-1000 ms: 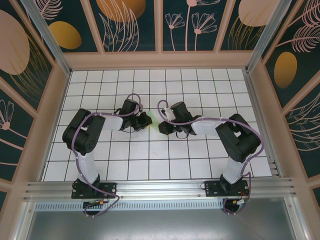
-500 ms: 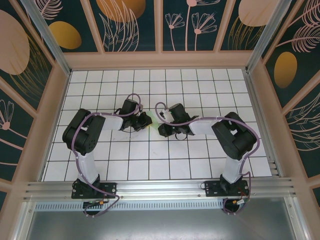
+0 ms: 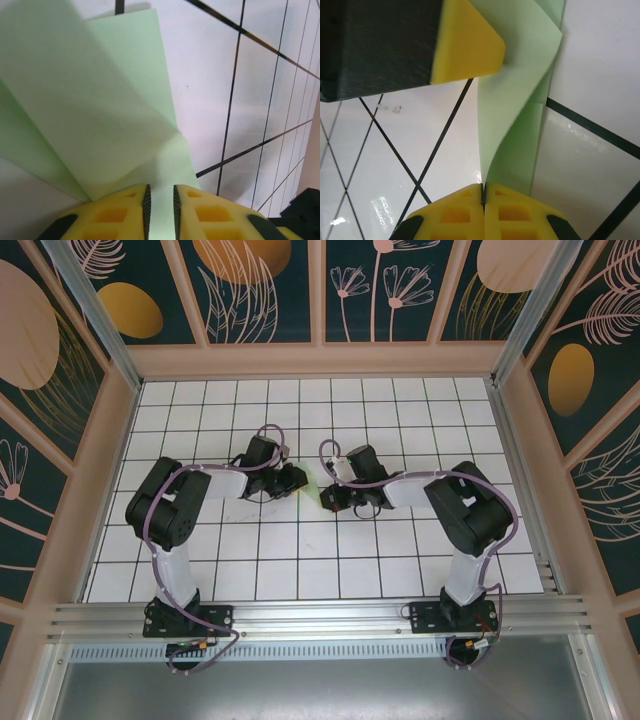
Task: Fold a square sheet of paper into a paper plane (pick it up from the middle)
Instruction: Fold the wing for the fifth time at the center of the table.
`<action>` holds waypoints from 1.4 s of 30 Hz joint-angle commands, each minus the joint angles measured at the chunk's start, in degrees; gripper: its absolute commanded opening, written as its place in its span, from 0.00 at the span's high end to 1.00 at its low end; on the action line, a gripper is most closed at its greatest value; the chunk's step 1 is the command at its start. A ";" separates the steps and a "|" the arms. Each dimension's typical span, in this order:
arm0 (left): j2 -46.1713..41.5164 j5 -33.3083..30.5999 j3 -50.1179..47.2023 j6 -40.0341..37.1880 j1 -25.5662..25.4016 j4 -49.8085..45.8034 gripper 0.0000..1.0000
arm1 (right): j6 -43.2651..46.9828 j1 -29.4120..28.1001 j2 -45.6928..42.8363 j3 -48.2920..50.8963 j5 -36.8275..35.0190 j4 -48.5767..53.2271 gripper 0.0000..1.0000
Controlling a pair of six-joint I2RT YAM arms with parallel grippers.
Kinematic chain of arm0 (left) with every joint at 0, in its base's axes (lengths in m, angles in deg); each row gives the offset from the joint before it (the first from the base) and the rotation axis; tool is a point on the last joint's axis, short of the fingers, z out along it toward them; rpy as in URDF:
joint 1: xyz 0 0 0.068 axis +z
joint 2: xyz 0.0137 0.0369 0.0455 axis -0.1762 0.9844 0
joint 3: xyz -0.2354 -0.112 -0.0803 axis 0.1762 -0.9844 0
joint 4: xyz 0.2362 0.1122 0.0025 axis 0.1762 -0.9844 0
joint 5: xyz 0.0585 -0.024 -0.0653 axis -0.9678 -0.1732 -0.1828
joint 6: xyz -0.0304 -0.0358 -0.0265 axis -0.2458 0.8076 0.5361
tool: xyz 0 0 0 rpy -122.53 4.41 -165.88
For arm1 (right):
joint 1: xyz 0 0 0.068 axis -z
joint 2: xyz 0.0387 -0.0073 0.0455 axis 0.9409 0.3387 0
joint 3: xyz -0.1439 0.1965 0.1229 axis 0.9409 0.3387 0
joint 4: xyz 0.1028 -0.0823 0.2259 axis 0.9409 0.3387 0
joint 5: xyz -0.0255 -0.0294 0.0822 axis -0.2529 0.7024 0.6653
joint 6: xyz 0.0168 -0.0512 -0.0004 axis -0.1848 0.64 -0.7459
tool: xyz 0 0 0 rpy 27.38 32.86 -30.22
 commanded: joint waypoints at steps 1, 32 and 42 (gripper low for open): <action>-4.36 -0.39 -1.65 -2.19 0.49 5.62 0.72 | -4.50 1.64 1.44 1.66 6.15 -4.12 1.00; -4.07 5.74 -13.25 0.10 -3.19 24.73 0.83 | -22.10 6.32 8.51 2.44 14.04 -12.26 1.00; -1.44 6.76 -11.93 -0.12 -3.63 24.98 0.85 | -23.36 6.81 10.25 1.14 14.53 -10.14 1.00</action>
